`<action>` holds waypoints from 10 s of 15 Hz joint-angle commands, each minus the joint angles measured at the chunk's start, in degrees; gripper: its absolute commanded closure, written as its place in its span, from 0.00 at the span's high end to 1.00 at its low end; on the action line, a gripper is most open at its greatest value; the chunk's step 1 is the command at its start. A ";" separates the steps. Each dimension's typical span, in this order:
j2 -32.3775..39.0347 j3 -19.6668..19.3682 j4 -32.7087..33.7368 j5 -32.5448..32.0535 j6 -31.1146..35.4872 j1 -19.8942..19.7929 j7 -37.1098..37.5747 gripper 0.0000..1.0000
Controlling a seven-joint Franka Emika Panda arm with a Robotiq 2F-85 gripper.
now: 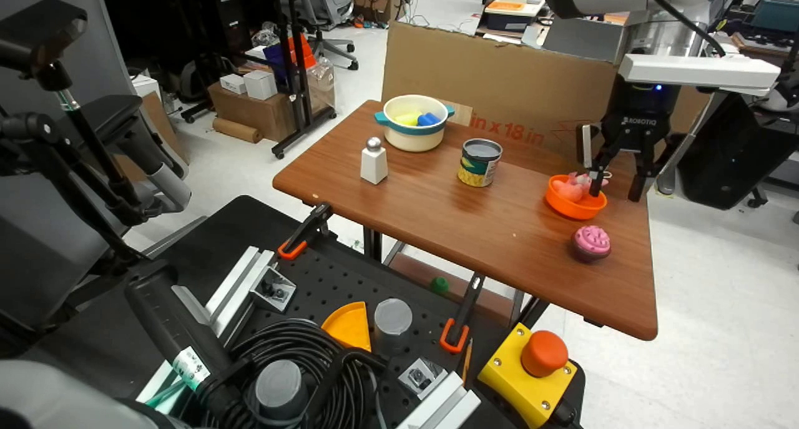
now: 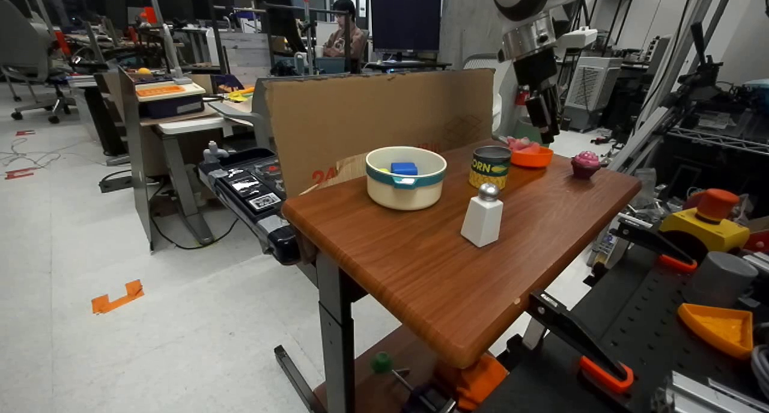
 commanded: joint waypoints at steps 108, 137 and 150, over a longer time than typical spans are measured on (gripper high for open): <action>-5.87 -0.56 -9.79 -5.83 10.68 4.37 0.22 1.00; -4.19 -0.34 -6.59 -5.01 8.67 3.38 -3.43 1.00; -2.08 0.37 -2.98 -4.89 5.89 3.53 -6.29 1.00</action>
